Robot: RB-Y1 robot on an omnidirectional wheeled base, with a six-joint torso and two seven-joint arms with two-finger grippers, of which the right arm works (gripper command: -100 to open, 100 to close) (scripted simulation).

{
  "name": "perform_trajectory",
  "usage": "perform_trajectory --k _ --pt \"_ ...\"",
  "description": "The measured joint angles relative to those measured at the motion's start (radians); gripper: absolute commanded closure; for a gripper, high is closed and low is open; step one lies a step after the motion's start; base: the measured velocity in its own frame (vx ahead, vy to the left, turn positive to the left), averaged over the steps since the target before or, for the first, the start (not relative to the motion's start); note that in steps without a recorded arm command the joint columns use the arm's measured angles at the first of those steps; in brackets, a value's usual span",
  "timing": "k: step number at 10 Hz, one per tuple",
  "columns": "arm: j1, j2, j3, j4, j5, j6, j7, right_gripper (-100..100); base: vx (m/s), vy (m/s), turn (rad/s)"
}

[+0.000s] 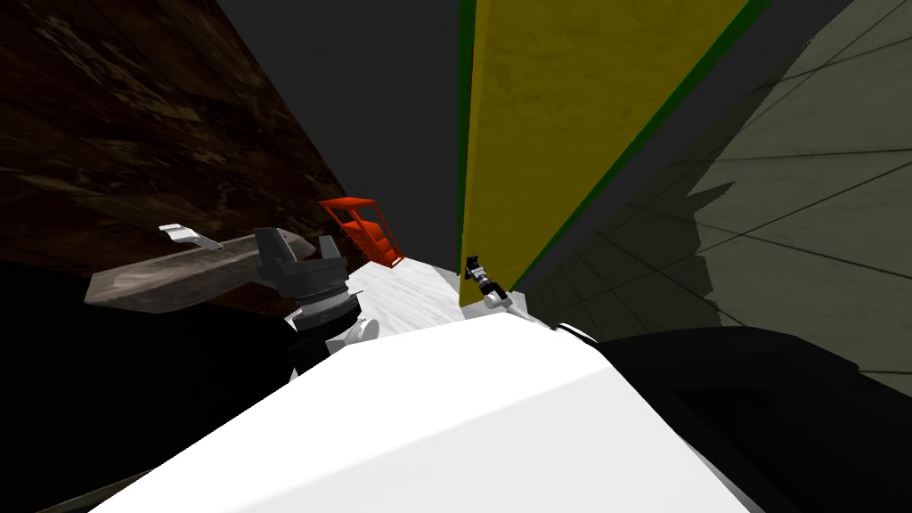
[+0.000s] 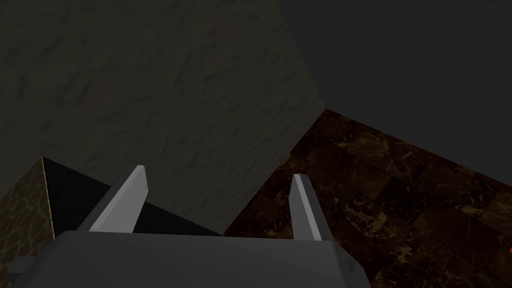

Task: Pull the door open

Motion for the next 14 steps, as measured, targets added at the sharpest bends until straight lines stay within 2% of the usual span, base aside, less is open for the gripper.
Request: perform_trajectory --k 2,3,6,7,9,10,11,12,13,14 --pt "-0.006 -0.007 0.0 0.012 0.002 -0.01 -0.003 100 0.108 0.116 -0.011" --pt "-0.005 -0.017 0.0 0.011 0.002 -0.014 -0.006 100 0.065 0.077 -0.03" --pt "0.009 -0.018 -0.007 -0.003 0.004 -0.021 0.002 100 0.003 -0.005 0.007" --pt "-0.01 -0.017 0.007 0.025 0.009 -0.035 -0.01 100 -0.012 0.001 -0.003" --pt "-0.004 -0.018 0.003 0.016 0.007 -0.028 -0.008 100 0.005 0.008 -0.002" --pt "-0.017 -0.02 0.016 0.042 0.012 -0.044 -0.022 100 0.016 0.041 0.007" --pt "-0.004 -0.02 0.003 0.02 0.006 -0.032 -0.012 100 0.015 0.025 -0.023" --pt "-0.009 -0.022 0.002 0.021 0.005 -0.024 -0.01 100 0.008 0.003 0.005" --pt "-0.01 -0.02 0.002 0.024 0.005 -0.025 -0.01 100 0.002 -0.001 0.05" --pt "-0.006 -0.029 0.006 0.023 0.007 -0.034 -0.017 100 0.002 -0.003 -0.021"
